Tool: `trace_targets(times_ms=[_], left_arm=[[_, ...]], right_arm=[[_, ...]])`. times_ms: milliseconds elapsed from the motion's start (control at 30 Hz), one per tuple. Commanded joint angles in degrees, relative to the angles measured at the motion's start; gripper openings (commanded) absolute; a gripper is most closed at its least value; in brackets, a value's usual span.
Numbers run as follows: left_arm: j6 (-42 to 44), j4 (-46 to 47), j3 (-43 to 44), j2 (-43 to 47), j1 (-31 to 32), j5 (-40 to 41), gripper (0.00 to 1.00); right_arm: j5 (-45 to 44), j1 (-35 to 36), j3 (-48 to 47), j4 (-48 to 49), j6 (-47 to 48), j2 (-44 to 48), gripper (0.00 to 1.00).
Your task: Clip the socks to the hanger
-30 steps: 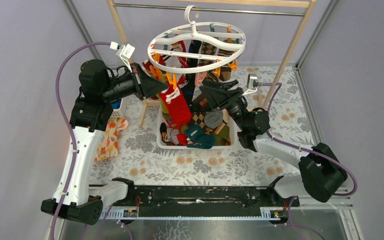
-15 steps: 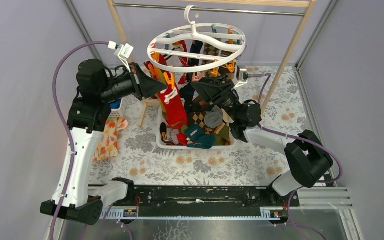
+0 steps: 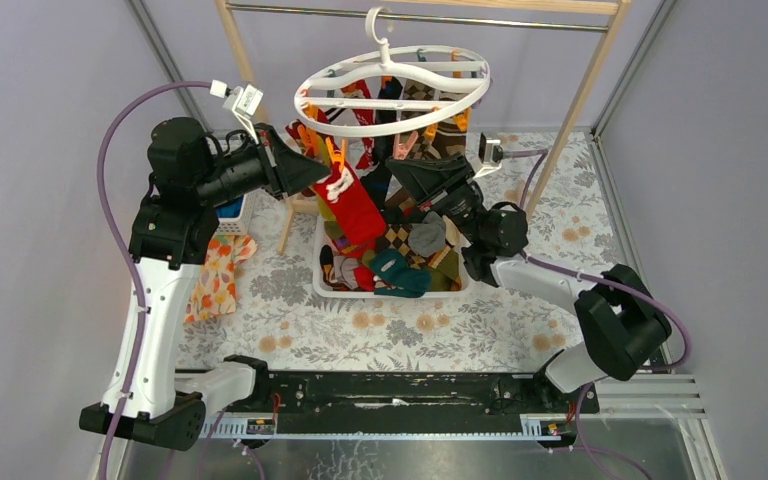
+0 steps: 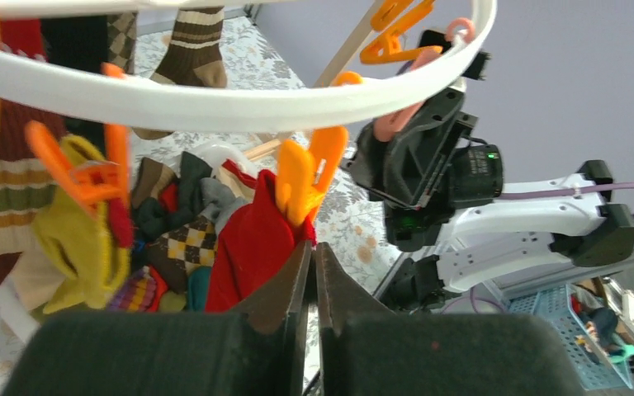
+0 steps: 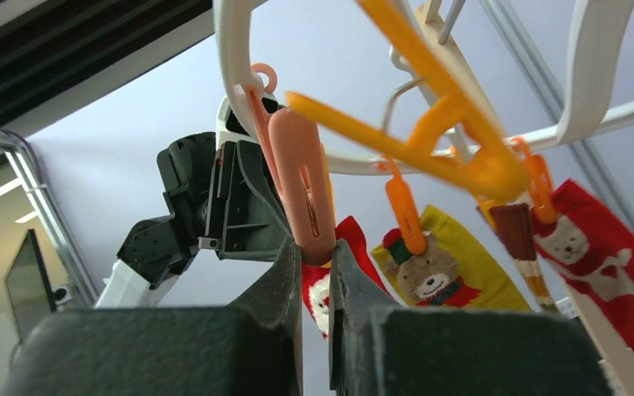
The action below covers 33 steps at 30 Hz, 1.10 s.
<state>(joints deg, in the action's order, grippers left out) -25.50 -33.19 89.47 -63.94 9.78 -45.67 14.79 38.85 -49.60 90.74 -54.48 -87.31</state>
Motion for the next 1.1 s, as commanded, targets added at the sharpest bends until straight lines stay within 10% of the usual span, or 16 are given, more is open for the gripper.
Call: trace_targets(times_ms=[0,300,600,1067], left_arm=[[2.5,-2.0,2.5,0.4,0.2,4.6,0.17],[4.1,-5.2,4.4,0.8,0.2,9.9,0.85],[8.6,-8.7,6.7,3.2,0.2,12.8,0.89],[10.3,-8.9,9.0,-3.0,3.7,7.4,0.89]], right_arm=[[-3.8,0.8,1.8,1.9,4.9,5.7,0.04],[-22.6,12.8,-1.1,-29.3,33.0,15.1,0.0],[-42.9,21.2,-8.4,-40.1,49.5,11.7,0.0],[-51.2,28.7,-15.7,-35.8,62.6,3.9,0.0]])
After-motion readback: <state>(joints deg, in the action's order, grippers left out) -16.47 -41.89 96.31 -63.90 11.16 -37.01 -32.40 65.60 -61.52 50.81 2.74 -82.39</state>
